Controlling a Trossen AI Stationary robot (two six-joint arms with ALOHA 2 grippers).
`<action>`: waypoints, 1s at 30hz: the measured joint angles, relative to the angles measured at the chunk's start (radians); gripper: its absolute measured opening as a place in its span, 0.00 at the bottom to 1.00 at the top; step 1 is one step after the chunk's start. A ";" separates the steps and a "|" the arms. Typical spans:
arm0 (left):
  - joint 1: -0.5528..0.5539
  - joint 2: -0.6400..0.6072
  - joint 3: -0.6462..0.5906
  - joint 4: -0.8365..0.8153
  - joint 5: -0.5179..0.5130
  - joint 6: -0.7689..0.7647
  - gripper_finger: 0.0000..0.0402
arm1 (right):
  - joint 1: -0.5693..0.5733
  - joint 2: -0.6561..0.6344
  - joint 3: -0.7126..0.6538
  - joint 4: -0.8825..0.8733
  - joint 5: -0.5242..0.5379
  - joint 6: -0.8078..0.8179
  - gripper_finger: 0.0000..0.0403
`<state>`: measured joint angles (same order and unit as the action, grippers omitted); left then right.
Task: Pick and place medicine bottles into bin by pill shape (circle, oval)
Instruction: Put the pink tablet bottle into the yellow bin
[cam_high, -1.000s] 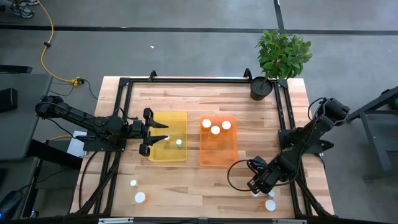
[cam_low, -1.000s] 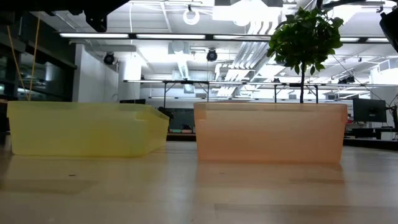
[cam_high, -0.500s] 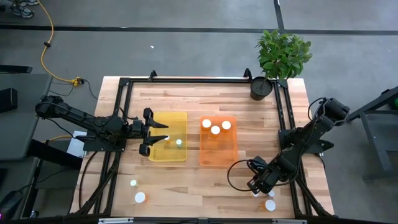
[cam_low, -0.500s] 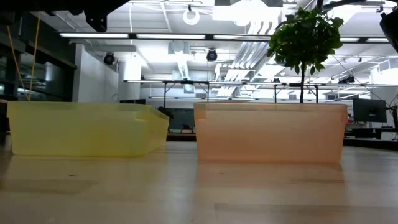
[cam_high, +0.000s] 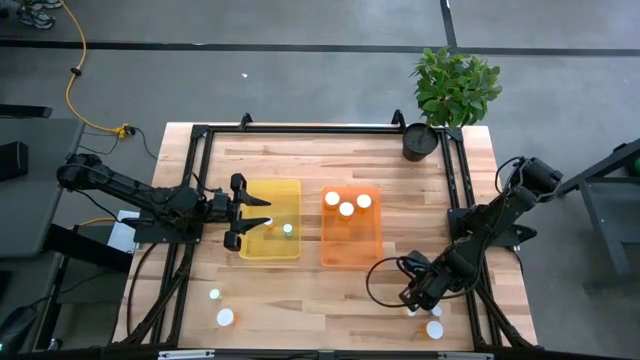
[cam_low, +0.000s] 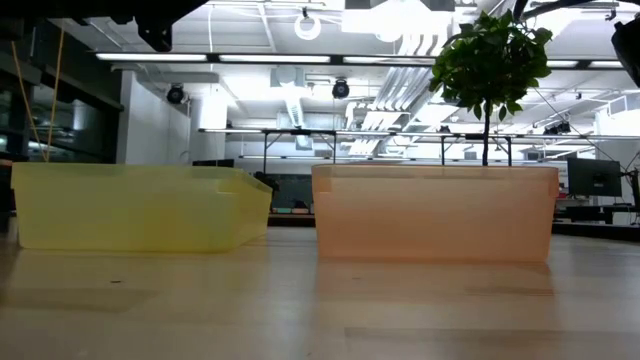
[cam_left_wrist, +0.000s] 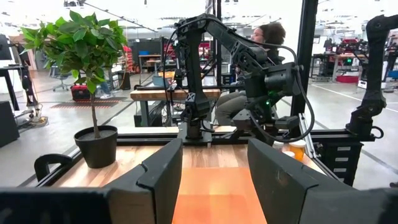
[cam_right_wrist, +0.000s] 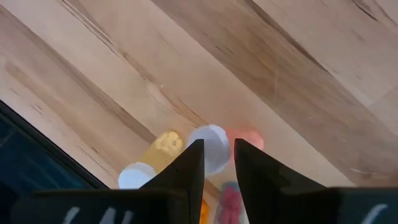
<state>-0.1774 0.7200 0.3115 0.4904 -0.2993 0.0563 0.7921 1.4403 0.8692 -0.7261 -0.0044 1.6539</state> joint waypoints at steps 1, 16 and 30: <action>0.000 0.000 0.000 0.000 0.000 0.000 0.42 | 0.000 0.000 0.000 -0.001 0.000 -0.007 0.19; 0.000 0.000 0.000 0.000 0.000 0.000 0.42 | 0.000 0.000 0.000 -0.172 0.031 -0.095 0.19; 0.000 0.000 0.000 0.000 0.000 0.000 0.42 | -0.049 0.000 -0.001 -0.138 0.055 -0.304 0.24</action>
<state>-0.1774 0.7200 0.3115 0.4908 -0.2993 0.0562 0.7436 1.4403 0.8685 -0.8641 0.0506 1.3500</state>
